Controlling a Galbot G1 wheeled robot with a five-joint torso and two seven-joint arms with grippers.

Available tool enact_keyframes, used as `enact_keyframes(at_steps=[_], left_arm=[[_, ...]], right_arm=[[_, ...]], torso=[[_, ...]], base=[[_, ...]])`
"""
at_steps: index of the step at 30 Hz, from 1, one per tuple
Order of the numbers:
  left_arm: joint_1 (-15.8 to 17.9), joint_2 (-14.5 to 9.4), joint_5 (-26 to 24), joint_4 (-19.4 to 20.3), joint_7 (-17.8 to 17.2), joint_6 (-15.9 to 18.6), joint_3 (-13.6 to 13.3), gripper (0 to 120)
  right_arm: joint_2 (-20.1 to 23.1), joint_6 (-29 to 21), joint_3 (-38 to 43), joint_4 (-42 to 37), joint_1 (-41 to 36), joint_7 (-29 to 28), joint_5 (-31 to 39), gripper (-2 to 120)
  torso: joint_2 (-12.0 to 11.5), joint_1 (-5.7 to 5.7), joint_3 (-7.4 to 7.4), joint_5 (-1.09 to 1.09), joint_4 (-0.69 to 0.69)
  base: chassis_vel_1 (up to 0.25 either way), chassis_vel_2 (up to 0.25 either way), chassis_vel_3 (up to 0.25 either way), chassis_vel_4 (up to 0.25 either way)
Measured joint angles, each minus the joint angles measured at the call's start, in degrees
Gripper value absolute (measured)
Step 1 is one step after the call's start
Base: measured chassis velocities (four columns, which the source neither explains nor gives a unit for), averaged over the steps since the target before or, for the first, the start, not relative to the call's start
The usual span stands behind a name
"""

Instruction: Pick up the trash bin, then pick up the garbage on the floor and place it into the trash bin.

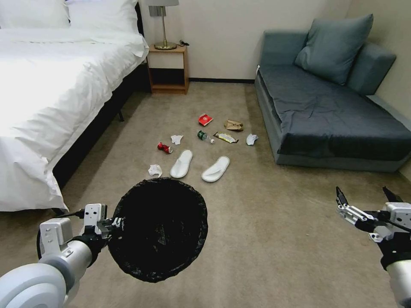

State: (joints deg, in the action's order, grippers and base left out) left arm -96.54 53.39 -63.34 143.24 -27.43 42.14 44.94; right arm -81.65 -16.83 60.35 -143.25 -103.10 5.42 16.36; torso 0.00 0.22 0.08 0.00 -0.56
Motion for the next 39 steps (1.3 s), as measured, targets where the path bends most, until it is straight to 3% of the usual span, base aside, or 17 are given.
enact_keyframes(at_steps=[22, 39], left_arm=[[0.6, 0.3, -0.1, 0.0, 0.1, 0.0, 0.1, 1], [-1.3, 0.6, 0.3, 0.0, -0.1, 0.0, -0.1, 1]], right_arm=[[0.2, -0.9, -0.3, 0.0, 0.1, 0.5, 0.1, 100], [-0.3, -0.4, -0.6, 0.0, 0.2, 2.6, -1.1, 100]], torso=[[0.0, 0.0, 0.0, 0.0, -0.01], [0.0, 0.0, 0.0, 0.0, 0.0]], base=[[0.0, 0.0, 0.0, 0.0], [0.0, 0.0, 0.0, 0.0]])
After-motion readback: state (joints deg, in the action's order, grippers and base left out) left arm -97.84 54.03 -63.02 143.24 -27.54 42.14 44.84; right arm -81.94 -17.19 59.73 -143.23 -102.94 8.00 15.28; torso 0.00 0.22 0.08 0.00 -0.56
